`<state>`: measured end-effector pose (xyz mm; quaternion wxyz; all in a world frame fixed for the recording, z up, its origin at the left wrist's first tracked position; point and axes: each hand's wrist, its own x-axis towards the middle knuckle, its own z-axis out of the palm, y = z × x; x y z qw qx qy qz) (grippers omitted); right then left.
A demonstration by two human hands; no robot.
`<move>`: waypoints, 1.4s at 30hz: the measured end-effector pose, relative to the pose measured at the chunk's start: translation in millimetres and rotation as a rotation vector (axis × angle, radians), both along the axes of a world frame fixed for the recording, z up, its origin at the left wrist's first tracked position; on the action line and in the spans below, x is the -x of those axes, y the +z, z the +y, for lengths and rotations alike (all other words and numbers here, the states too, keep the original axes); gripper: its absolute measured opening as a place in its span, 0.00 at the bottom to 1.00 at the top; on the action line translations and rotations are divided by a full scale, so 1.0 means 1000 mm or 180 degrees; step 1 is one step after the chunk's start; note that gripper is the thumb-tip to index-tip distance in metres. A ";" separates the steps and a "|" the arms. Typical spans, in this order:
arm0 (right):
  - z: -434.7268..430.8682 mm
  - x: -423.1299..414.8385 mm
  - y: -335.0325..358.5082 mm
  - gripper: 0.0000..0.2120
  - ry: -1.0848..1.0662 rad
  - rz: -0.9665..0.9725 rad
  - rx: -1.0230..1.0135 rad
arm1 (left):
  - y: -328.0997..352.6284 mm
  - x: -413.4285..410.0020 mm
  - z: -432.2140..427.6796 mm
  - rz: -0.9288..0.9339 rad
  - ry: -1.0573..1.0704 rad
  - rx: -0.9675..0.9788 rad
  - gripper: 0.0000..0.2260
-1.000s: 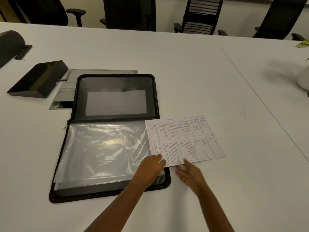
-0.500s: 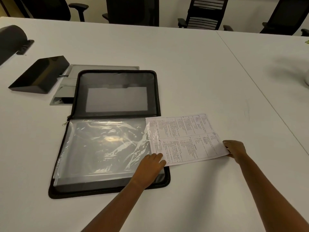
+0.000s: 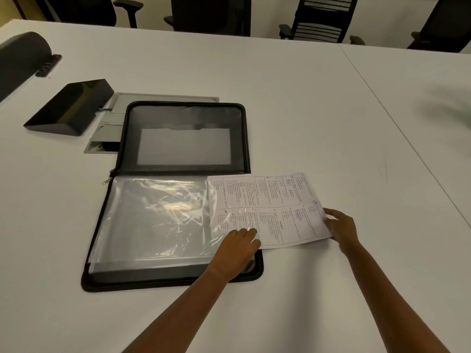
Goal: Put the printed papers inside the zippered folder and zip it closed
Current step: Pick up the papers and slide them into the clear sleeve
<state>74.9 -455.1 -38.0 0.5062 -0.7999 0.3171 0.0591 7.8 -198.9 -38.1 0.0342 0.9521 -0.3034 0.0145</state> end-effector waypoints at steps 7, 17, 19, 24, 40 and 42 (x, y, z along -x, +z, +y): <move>0.043 0.011 -0.005 0.15 0.0447 0.0112 -0.0142 | 0.008 0.003 0.000 0.0055 0.0035 -0.0021 0.16; 0.115 0.030 -0.010 0.15 0.1376 -0.0043 0.0038 | -0.002 0.004 -0.002 0.0097 0.0083 0.0067 0.14; 0.122 0.031 -0.009 0.15 0.1596 -0.0115 0.0230 | -0.006 0.004 -0.002 0.0110 0.0148 0.0064 0.15; 0.128 0.028 -0.006 0.16 0.1731 -0.0129 0.0401 | -0.010 0.007 0.010 0.0173 0.0329 0.0364 0.20; 0.149 0.012 -0.005 0.12 0.1425 -0.0217 0.0590 | -0.013 0.011 0.235 0.0725 0.3830 0.1043 0.18; 0.154 0.009 -0.005 0.18 0.1396 -0.0182 0.0645 | -0.013 0.013 0.251 0.0911 0.4003 0.1419 0.20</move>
